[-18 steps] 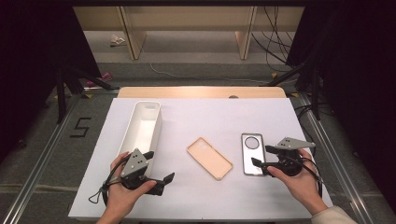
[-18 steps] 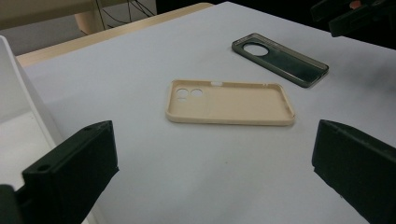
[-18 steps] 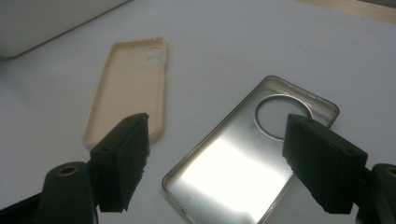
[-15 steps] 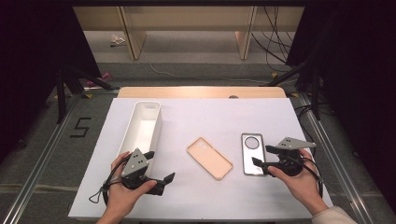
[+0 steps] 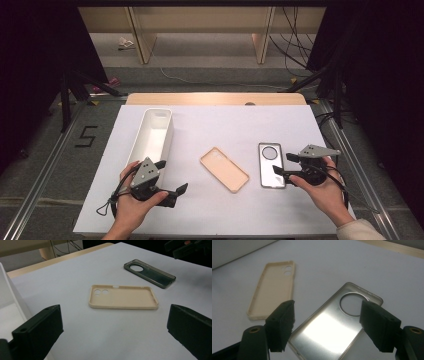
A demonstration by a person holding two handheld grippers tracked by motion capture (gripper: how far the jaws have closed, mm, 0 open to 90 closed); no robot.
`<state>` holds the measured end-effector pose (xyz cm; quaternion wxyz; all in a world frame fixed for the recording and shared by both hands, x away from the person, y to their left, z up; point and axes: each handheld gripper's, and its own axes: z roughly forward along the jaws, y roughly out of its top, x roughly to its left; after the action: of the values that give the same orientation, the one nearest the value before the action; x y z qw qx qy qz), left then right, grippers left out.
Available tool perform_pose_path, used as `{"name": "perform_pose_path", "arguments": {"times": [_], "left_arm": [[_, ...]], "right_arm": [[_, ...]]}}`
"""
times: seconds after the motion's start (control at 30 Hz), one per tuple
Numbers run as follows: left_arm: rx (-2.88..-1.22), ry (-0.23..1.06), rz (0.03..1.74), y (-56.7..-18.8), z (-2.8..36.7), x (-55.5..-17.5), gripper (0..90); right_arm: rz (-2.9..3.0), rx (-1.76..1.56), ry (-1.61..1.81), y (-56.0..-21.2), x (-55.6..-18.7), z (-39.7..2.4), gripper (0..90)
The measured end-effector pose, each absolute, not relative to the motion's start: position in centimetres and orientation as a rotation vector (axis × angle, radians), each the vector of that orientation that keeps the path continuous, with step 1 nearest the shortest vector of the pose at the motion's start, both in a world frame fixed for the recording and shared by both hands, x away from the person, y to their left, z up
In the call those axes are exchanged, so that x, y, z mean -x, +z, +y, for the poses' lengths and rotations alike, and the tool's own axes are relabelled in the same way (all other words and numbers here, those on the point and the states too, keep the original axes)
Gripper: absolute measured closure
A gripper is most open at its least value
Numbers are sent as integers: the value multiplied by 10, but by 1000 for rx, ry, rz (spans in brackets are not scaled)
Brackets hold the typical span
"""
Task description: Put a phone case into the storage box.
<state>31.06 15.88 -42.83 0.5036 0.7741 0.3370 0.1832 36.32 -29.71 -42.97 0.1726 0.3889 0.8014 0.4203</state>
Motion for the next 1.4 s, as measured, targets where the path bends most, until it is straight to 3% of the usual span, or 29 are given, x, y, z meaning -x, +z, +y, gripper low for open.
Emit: {"name": "perform_pose_path", "arguments": {"times": [0.37, 0.73, 0.83, 1.4], "left_arm": [[-1890, 494, 828, -432, 169, -320, 0], [-1909, 487, 818, -433, 168, -322, 0], [-1918, 496, 818, -434, 169, -323, 0], [-1925, 510, 819, -435, 170, -325, 0]], "right_arm": [[2412, -930, 1151, -427, -367, -288, 279], [2752, -472, 592, -426, -378, -263, 410], [2821, -350, 348, -431, -378, -252, 413], [2839, -176, 45, -445, -378, -231, 418]]}}
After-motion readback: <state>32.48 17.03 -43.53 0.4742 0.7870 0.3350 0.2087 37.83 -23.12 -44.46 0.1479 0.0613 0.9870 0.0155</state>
